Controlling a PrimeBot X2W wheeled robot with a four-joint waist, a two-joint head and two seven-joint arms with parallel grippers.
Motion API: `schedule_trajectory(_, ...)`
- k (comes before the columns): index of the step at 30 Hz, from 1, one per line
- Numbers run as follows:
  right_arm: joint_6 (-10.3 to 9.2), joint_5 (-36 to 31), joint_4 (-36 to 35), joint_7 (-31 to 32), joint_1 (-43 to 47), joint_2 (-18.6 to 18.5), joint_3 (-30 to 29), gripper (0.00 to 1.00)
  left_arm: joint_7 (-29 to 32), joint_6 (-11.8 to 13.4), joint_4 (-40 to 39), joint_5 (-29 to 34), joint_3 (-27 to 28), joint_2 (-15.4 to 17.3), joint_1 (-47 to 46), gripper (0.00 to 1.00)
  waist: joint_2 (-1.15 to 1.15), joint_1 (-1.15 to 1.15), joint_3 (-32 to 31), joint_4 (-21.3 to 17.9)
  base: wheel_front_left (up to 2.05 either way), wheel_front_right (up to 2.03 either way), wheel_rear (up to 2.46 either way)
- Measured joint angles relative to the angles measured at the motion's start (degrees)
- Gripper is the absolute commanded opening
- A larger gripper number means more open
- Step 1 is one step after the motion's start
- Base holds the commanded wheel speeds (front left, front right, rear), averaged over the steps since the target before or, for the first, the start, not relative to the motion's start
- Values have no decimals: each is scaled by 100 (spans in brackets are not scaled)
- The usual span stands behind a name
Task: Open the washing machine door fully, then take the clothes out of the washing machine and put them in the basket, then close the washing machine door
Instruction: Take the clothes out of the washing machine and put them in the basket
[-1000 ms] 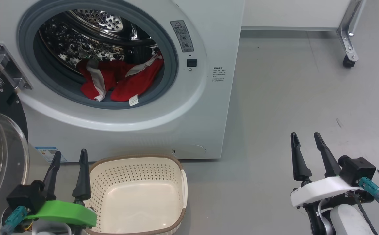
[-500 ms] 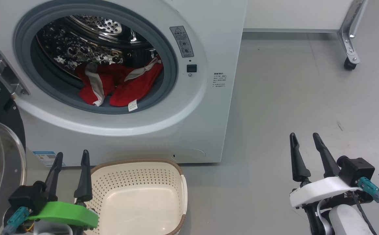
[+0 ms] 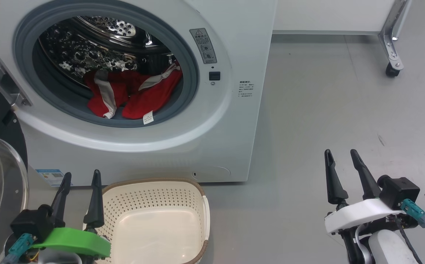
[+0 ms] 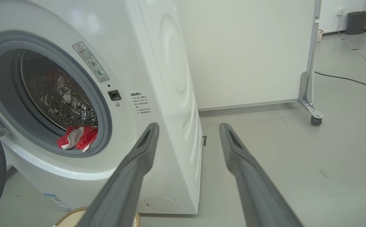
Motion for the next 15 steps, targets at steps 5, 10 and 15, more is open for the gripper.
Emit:
schedule_trajectory(5, 0, 0, 0, 0, 0, 1, -2, 100, 1, 7, -3, 0, 0, 0, 0, 100, 0, 0, 15, 3, 0, 0, 0)
schedule_trajectory(10, 0, 0, 0, 0, -1, 2, -2, 100, 1, 7, -8, 0, 1, 0, 0, 100, 0, 0, 32, 5, 0, 0, 0)
schedule_trajectory(15, 0, 0, -1, 0, -1, 4, -5, 100, 1, 8, -15, 0, 1, 0, 0, 100, 0, 0, 55, 5, 0, 0, 0)
